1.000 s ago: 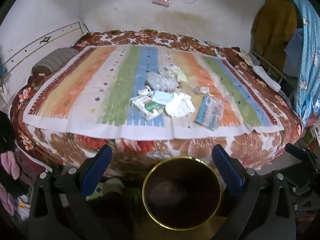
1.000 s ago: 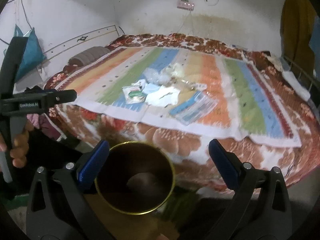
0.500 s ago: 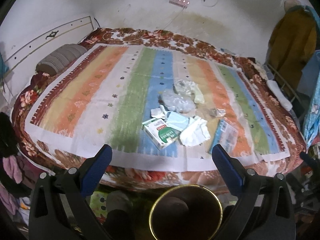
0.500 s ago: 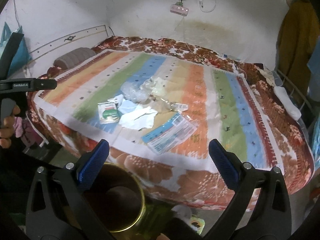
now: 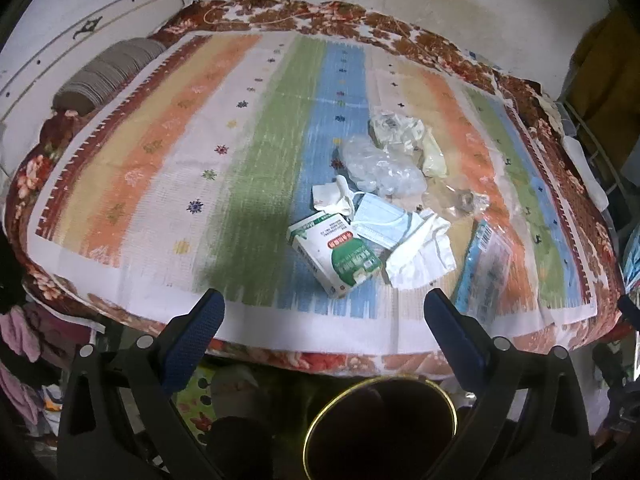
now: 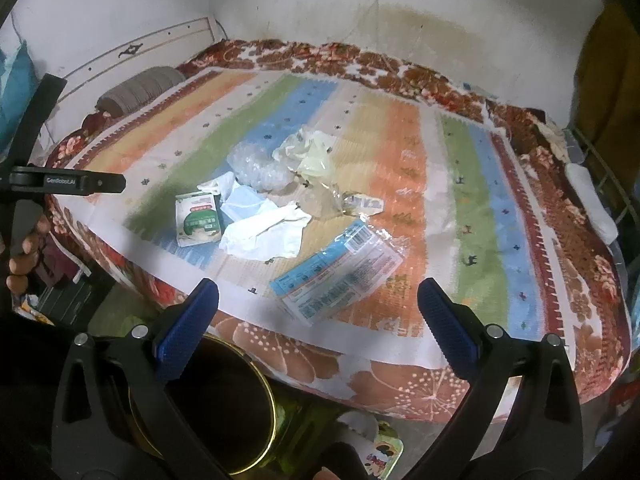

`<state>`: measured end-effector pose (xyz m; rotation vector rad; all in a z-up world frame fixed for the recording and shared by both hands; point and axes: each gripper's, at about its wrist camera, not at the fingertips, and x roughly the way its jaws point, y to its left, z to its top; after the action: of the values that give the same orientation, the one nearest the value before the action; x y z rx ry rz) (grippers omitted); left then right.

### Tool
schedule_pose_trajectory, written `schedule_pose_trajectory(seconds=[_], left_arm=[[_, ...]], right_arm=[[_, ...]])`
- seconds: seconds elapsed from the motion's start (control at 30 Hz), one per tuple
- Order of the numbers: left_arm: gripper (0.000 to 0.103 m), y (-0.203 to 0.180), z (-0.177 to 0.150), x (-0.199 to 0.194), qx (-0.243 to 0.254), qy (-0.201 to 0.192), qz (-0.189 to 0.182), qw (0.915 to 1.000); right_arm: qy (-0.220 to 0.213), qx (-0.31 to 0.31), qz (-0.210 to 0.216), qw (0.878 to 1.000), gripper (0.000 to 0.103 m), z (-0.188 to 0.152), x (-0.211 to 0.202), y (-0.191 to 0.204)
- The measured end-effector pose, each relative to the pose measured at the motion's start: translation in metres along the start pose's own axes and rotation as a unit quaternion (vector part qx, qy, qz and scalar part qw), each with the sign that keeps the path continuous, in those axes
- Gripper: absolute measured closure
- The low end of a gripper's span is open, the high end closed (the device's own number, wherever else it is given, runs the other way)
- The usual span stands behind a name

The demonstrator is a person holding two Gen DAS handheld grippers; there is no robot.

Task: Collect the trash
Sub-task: 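Reach the left tool to the eye-drop box while the right tool reaches the barcode bag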

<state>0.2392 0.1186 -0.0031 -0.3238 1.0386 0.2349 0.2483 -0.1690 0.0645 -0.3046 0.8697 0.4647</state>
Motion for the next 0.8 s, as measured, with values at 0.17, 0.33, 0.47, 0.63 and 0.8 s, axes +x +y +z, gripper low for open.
schedule_pose_trajectory(seconds=[0.17, 0.33, 0.47, 0.63, 0.8], left_arm=[[0.005, -0.001, 0.017, 0.017, -0.028, 0.023, -0.013, 0.9993], [0.005, -0.008, 0.027, 0.042, -0.023, 0.038, -0.004, 0.9990], [0.005, -0.011, 0.036, 0.067, -0.025, 0.057, -0.004, 0.9981], [0.005, -0.003, 0.047, 0.098, -0.029, 0.073, 0.010, 0.9969], [0.005, 0.006, 0.055, 0.126, -0.049, 0.089, 0.023, 0.9946]], right_arm=[[0.032, 0.018, 0.009, 0.999, 0.008, 0.009, 0.037, -0.010], [0.074, 0.069, 0.023, 0.995, 0.008, 0.014, 0.079, -0.031], [0.100, 0.108, 0.032, 0.989, 0.008, 0.017, 0.112, -0.049], [0.123, 0.116, 0.035, 0.985, 0.008, 0.019, 0.148, -0.062], [0.148, 0.132, 0.031, 0.980, 0.008, 0.016, 0.187, -0.074]])
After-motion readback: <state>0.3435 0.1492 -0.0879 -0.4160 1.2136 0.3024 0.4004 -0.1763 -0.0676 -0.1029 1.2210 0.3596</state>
